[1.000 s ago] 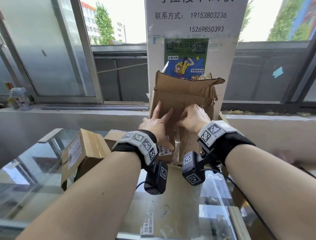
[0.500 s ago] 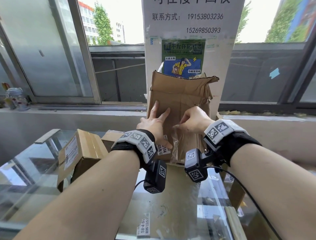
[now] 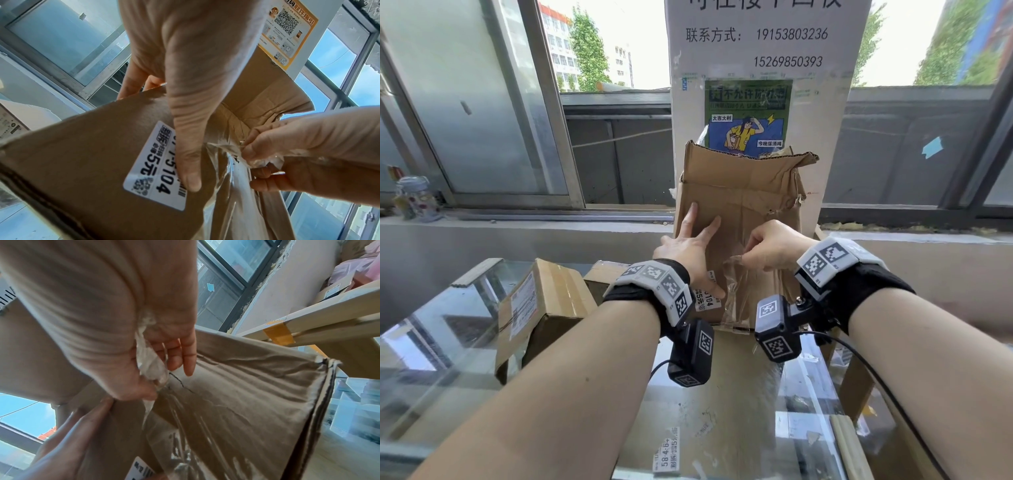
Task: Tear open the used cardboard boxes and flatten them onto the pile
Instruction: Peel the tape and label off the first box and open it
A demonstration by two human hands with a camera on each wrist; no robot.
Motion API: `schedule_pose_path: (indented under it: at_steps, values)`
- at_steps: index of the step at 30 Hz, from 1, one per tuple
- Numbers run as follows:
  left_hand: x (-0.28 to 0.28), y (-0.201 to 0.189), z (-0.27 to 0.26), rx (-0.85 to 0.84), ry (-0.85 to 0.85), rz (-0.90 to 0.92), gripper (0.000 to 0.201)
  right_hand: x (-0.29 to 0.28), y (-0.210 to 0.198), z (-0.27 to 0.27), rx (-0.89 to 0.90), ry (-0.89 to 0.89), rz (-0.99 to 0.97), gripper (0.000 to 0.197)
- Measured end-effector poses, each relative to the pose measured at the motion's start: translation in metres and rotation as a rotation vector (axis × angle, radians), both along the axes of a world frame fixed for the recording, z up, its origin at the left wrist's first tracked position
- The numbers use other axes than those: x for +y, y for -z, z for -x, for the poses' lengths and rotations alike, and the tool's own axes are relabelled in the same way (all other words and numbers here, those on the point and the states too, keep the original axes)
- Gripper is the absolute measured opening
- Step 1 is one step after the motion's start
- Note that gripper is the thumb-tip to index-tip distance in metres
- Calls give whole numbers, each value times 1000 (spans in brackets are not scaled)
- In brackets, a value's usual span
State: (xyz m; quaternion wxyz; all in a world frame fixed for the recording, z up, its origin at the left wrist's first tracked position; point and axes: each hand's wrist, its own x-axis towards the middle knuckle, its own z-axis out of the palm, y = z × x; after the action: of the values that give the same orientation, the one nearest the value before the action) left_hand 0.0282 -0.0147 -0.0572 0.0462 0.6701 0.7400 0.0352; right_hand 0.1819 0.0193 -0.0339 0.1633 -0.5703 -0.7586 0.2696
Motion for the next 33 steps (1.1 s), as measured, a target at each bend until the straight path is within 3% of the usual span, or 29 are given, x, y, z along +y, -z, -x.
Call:
schedule_pose_path:
  at_steps: [3,6,11,14,18,28,33]
  values:
    - [0,1,0,-2,-4,3,130,0,2,0,63,39,48,21]
    - [1,0,-2,-6,-11,5,130,0,5,1,155,111,4,43]
    - [0,-1,-3,1,-6,8,130,-4,10,6,1,209,-182,46]
    - [-1,0,-3,2,-7,8,130,-6,9,8,14,268,-126,77]
    - [-1,0,-2,-4,2,9,129,-3,7,8,-49,209,-73,44]
    - [-2,0,-2,1,-10,13,129,4,16,1,36,135,0,35]
    - [-1,1,-2,6,-17,16,129,3,16,-2,13,74,-9,21]
